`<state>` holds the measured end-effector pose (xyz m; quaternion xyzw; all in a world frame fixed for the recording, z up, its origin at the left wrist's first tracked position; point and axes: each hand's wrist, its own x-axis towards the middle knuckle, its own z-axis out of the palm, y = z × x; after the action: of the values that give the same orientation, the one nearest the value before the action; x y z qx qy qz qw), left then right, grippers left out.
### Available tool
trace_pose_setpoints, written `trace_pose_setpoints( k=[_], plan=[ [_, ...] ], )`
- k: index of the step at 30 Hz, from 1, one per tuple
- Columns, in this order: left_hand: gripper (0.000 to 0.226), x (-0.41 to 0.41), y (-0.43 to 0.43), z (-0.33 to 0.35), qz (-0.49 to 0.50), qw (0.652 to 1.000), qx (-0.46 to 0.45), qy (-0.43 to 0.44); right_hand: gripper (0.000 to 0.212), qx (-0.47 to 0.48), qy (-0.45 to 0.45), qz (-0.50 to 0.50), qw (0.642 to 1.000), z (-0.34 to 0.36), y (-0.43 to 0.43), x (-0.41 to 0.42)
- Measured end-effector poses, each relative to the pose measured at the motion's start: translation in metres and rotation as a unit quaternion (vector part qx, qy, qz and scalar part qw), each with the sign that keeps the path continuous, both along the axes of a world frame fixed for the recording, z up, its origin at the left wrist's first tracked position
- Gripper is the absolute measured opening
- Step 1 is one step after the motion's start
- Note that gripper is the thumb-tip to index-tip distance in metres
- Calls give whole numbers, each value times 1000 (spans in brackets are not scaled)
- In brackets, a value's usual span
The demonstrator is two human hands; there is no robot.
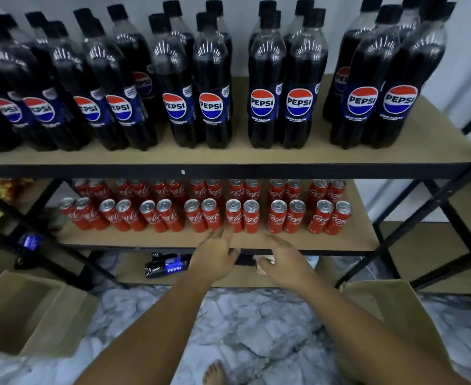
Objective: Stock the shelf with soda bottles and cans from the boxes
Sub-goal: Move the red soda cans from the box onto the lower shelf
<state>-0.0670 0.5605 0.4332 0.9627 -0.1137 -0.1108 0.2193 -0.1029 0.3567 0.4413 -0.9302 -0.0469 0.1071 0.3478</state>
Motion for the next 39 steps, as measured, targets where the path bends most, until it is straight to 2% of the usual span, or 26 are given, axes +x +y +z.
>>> trace_pose_setpoints(
  k=[3, 7, 11, 14, 16, 18, 22, 24, 33, 39],
  plan=[
    [63, 25, 16, -5, -30, 999, -14, -5, 52, 7, 1, -32, 999, -8, 17, 15],
    [59, 62, 23, -15, -23, 998, -62, -7, 63, 24, -2, -82, 996, -20, 39, 44],
    [72, 103, 12, -51, 4, 993, -119, -8, 67, 24, -28, -151, 988, -52, 50, 92],
    [93, 129, 2, -77, 23, 994, -107, -14, 70, 22, -65, -188, 980, -75, 55, 124],
    [97, 141, 0, -90, 21, 994, -105, -16, 75, 24, -72, -196, 978, -90, 56, 140],
    [90, 149, 0, -98, 14, 994, -103, -20, 74, 24, -62, -192, 979, -98, 56, 148],
    [59, 156, 1, -107, 15, 993, -107, -42, 47, 14, -78, -211, 974, -109, 54, 157],
    [49, 159, 2, -109, 21, 992, -118, -49, 43, 18, -81, -217, 973, -108, 52, 158],
    [51, 161, 3, -114, 27, 987, -153, -51, 39, 37, -96, -243, 965, -108, 54, 155],
    [61, 143, 14, -99, -16, 984, -168, -52, 45, 18, -108, -210, 972, -96, 54, 138]
  ],
)
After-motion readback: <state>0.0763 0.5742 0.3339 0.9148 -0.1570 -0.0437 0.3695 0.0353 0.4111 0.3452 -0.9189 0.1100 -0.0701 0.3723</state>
